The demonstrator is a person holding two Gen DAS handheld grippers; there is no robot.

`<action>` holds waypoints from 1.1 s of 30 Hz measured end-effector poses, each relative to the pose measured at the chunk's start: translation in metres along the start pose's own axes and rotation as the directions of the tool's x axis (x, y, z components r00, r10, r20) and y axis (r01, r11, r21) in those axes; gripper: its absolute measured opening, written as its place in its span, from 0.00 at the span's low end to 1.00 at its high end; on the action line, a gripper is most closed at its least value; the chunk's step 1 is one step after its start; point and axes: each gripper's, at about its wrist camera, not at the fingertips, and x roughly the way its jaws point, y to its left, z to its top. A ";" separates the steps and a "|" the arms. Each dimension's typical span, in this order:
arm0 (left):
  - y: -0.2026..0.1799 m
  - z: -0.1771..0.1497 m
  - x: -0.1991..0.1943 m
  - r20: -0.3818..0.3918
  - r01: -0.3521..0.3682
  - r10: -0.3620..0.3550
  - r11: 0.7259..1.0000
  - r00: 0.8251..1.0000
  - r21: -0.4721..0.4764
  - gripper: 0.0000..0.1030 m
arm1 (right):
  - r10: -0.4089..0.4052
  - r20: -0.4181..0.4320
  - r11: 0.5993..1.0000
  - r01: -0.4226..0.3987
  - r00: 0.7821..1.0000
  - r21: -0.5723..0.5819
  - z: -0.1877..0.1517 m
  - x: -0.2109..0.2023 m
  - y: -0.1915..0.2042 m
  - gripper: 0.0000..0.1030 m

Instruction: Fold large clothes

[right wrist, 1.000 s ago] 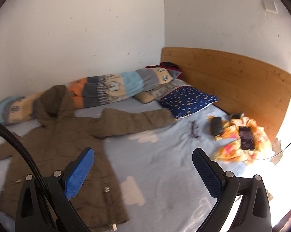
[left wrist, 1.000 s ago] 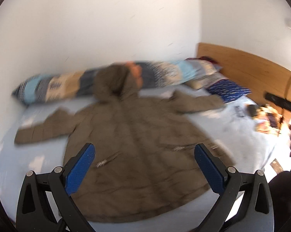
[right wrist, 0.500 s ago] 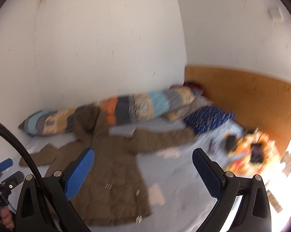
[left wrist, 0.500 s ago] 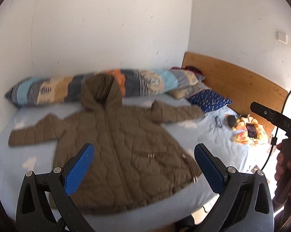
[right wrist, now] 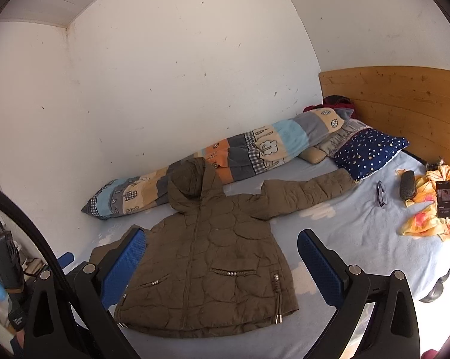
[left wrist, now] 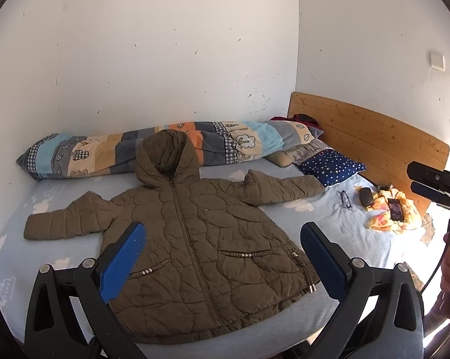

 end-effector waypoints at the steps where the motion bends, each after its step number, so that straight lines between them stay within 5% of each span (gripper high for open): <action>1: 0.001 -0.003 0.000 -0.002 -0.003 0.003 1.000 1.000 0.003 1.00 | 0.002 -0.008 1.000 -0.003 1.000 -0.002 0.000 0.001 0.002 1.00; 18: 0.047 -0.019 0.055 -0.108 -0.135 0.125 0.987 0.986 -0.088 1.00 | 0.030 -0.104 0.999 -0.028 0.994 0.024 -0.023 0.067 0.003 1.00; 25: 0.063 -0.036 0.107 -0.155 -0.169 0.165 0.986 0.974 -0.011 1.00 | -0.029 -0.178 0.990 0.052 0.984 0.128 -0.042 0.100 -0.044 1.00; 33: 0.124 -0.021 0.202 -0.159 -0.230 0.231 0.973 0.960 0.025 1.00 | -0.082 -0.223 0.943 0.148 0.971 0.299 -0.033 0.158 -0.126 1.00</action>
